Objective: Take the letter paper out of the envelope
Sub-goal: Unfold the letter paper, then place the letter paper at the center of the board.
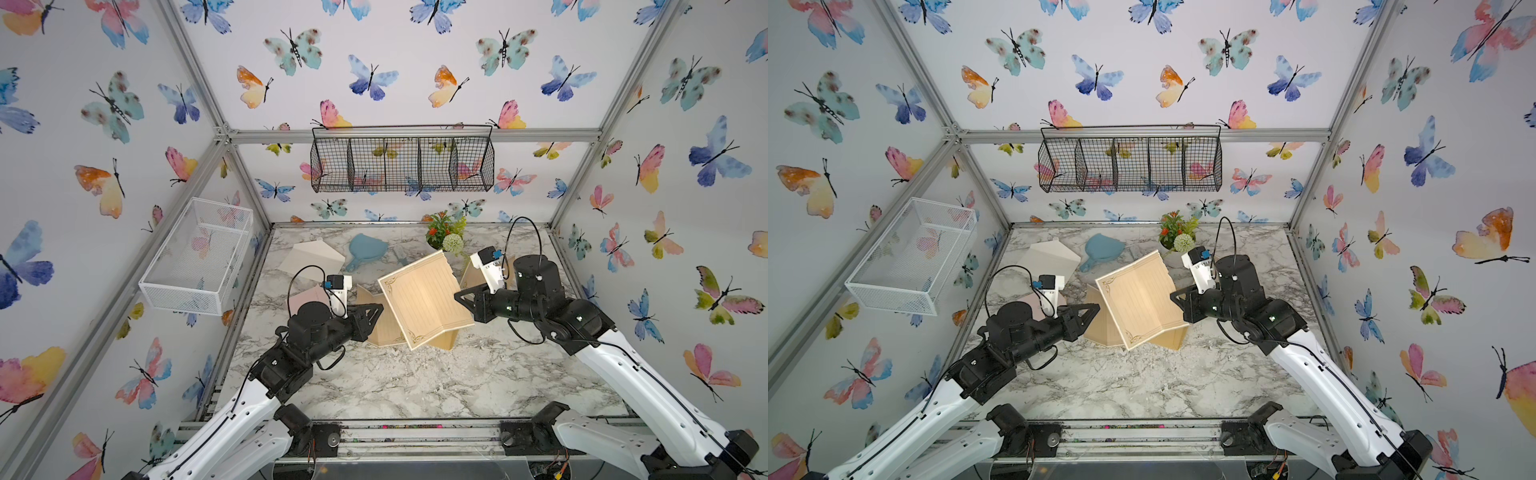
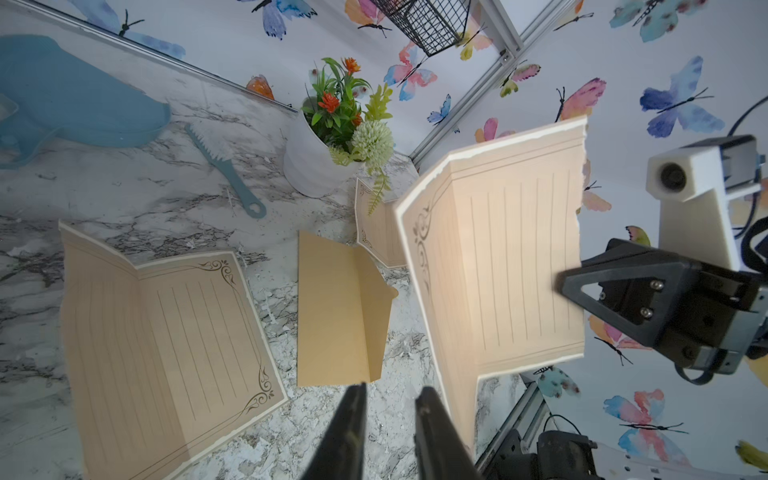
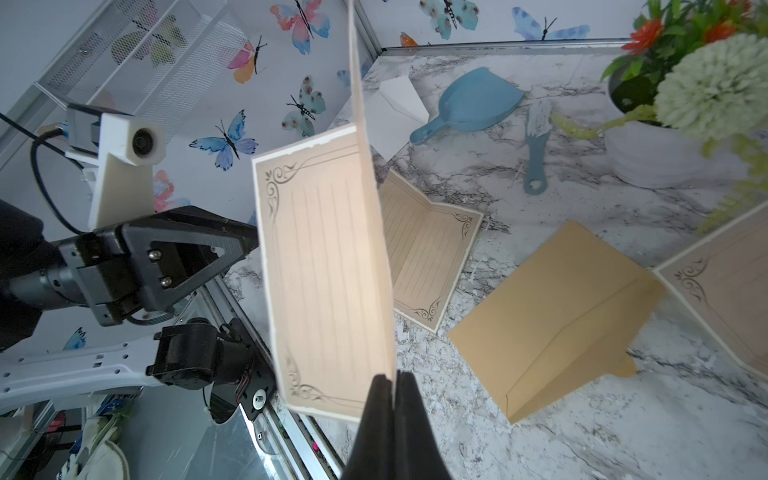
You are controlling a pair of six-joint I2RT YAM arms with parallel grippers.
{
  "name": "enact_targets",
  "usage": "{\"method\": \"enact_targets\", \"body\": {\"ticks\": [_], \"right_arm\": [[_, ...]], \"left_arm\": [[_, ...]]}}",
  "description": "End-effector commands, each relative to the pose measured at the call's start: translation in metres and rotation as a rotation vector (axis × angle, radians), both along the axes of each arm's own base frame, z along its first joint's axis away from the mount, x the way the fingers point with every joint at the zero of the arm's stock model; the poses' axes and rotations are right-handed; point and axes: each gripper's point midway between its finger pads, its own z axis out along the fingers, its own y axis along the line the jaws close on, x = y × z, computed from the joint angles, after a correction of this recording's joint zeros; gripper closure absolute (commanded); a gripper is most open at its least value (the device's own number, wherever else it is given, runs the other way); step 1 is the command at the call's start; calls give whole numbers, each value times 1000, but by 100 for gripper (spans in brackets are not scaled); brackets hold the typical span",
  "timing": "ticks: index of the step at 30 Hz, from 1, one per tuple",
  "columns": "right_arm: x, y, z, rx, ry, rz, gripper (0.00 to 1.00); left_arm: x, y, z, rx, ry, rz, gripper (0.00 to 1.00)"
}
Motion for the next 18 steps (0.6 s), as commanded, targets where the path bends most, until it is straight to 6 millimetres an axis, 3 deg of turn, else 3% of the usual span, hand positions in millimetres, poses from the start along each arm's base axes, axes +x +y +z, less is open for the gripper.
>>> {"method": "enact_targets", "body": {"ticks": [1,3,11,18], "right_arm": [[7,-8,-12,-74,19,-9,98],[14,-17,-25,-124,50,-23,98],[35,-71,-76,-295,207,-195,98],[42,-118,-76,-212,235,-448,97]], "left_arm": [[2,3,3,6,-15,16,44],[4,5,1,24,-13,30,37],[18,26,-10,25,3,81,36],[25,30,-13,-3,4,64,36]]}}
